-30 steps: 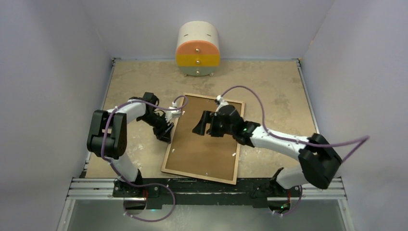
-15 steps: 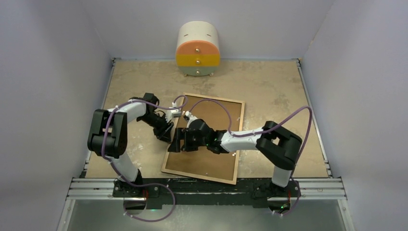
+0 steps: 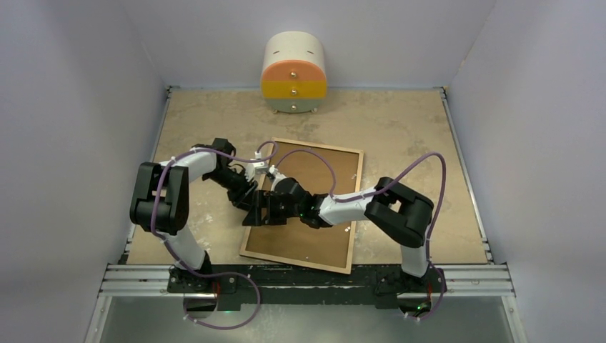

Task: Put the photo into the frame
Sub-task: Install the photo frame at the center of the board.

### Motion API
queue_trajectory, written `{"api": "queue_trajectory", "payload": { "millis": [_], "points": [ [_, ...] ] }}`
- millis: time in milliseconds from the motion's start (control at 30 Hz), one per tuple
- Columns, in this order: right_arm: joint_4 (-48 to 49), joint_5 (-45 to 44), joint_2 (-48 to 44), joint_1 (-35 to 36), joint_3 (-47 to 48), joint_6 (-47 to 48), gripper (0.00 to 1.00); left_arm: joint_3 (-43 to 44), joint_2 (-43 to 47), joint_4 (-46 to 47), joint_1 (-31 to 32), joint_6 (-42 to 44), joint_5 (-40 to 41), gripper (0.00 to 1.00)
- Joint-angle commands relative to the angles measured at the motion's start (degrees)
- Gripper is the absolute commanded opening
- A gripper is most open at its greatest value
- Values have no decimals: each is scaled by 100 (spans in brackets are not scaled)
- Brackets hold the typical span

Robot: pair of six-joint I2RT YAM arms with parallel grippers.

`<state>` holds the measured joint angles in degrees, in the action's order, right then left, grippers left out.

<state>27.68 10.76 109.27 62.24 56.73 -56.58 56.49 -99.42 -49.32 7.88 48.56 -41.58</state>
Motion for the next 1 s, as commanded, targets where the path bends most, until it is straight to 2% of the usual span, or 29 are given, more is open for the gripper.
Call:
{"api": "queue_trajectory", "payload": {
  "millis": [0, 967],
  "points": [
    [141, 159, 169, 50, 204, -78, 82, -7, 17, 190, 3, 175, -43, 39],
    [246, 189, 613, 69, 505, -131, 79, -83, 53, 177, 3, 266, -79, 39]
  ]
}}
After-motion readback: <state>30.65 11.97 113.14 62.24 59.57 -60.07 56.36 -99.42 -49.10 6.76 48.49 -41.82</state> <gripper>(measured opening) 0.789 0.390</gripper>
